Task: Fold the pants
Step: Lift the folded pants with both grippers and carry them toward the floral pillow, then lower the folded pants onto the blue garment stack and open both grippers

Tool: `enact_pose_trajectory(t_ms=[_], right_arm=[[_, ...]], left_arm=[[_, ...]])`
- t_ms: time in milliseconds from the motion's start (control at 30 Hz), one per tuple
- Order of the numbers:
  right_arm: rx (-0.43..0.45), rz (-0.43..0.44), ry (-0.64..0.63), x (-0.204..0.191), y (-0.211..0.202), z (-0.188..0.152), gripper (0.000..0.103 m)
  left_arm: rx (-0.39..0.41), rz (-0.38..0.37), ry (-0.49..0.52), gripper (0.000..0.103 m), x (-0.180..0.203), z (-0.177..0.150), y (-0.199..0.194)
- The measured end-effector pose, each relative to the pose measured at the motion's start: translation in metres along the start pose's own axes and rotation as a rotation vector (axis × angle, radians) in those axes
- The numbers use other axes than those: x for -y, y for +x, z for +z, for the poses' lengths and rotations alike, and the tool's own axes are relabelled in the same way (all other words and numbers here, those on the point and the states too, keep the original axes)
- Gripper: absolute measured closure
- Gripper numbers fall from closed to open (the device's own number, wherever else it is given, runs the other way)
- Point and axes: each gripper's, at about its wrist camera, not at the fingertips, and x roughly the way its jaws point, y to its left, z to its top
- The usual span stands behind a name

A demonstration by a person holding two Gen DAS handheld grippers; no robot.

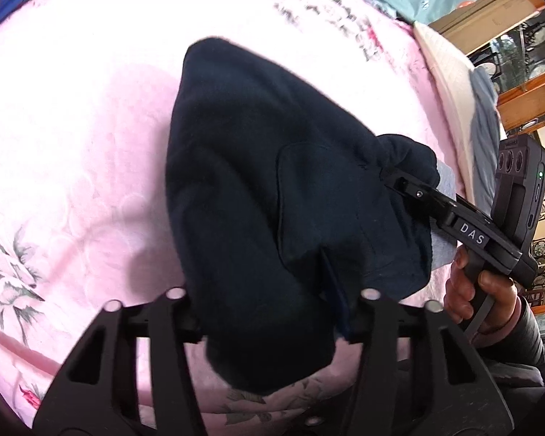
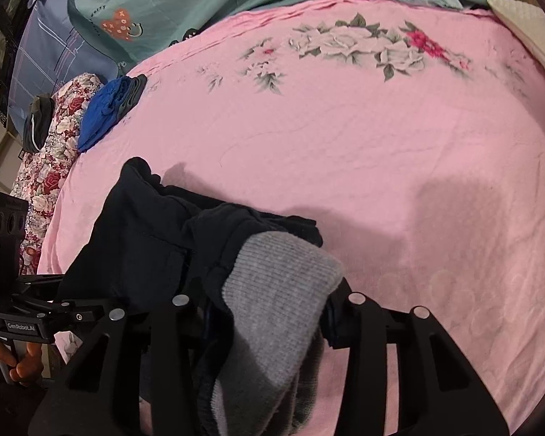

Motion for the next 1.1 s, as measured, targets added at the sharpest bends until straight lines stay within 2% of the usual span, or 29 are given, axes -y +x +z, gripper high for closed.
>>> enact_pose_trajectory(t_ms=[133, 267, 400, 567, 733, 867, 1000, 1100], right_arm=[[0.067, 0.043, -0.086, -0.028, -0.024, 0.013, 0.062], [0.123, 0.114, -0.152, -0.071, -0.03, 0.04, 0.062], [0.163, 0.17, -0.209, -0.131, -0.018, 0.074, 0.062], [0.22, 0.166, -0.276, -0.228, 0.009, 0.123, 0.062], [0.276, 0.148, -0.329, -0.328, 0.047, 0.18, 0.063], [0.288, 0.138, -0.34, -0.397, 0.091, 0.234, 0.063], [0.271, 0.14, -0.344, -0.441, 0.136, 0.284, 0.062], [0.243, 0.134, -0.351, -0.455, 0.169, 0.314, 0.062]], left_arm=[[0.048, 0.008, -0.001, 0.062, -0.001, -0.007, -0.028], [0.153, 0.028, -0.033, 0.062, -0.022, -0.009, -0.076], [0.258, 0.043, -0.049, 0.062, -0.065, -0.005, -0.134], [0.36, 0.062, -0.011, 0.062, -0.135, 0.014, -0.201], [0.436, 0.057, 0.008, 0.062, -0.233, 0.055, -0.27], [0.461, 0.061, 0.006, 0.062, -0.3, 0.103, -0.304], [0.486, 0.074, -0.008, 0.062, -0.355, 0.159, -0.322], [0.493, 0.071, -0.025, 0.062, -0.39, 0.195, -0.321]])
